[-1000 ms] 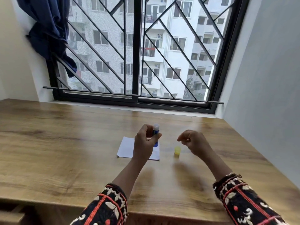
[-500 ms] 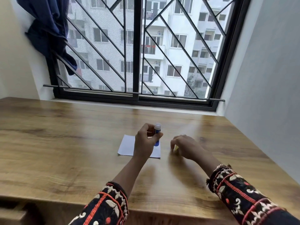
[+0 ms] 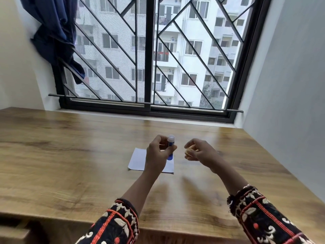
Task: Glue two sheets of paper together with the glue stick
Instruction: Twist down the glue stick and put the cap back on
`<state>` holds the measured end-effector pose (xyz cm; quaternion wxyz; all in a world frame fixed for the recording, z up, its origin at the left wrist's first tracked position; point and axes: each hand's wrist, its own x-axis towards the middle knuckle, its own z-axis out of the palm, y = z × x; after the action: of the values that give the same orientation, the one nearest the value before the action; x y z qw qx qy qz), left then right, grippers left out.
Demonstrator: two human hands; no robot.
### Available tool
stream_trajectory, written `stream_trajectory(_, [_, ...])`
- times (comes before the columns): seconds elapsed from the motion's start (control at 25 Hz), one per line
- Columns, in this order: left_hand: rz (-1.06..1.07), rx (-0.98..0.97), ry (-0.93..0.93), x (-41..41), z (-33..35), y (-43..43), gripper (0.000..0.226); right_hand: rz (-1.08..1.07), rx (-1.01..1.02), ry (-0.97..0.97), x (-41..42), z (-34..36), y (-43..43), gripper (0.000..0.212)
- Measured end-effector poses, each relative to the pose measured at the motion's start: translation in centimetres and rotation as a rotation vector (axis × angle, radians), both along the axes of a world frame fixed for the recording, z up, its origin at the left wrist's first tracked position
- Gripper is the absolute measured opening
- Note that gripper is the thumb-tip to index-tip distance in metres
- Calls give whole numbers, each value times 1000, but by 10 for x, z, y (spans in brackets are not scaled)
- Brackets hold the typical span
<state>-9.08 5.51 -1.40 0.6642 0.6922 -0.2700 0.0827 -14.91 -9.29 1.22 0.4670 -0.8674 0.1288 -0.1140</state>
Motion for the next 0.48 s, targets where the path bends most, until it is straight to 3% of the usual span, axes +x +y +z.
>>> stream_trajectory(0.32, [11,21,0,-4,1,-2,19,76,403,-458,-10,26,9,17])
stream_trajectory(0.48, [11,30,3,-5,2,-4,18,161,336,-520,-7,36,14,24])
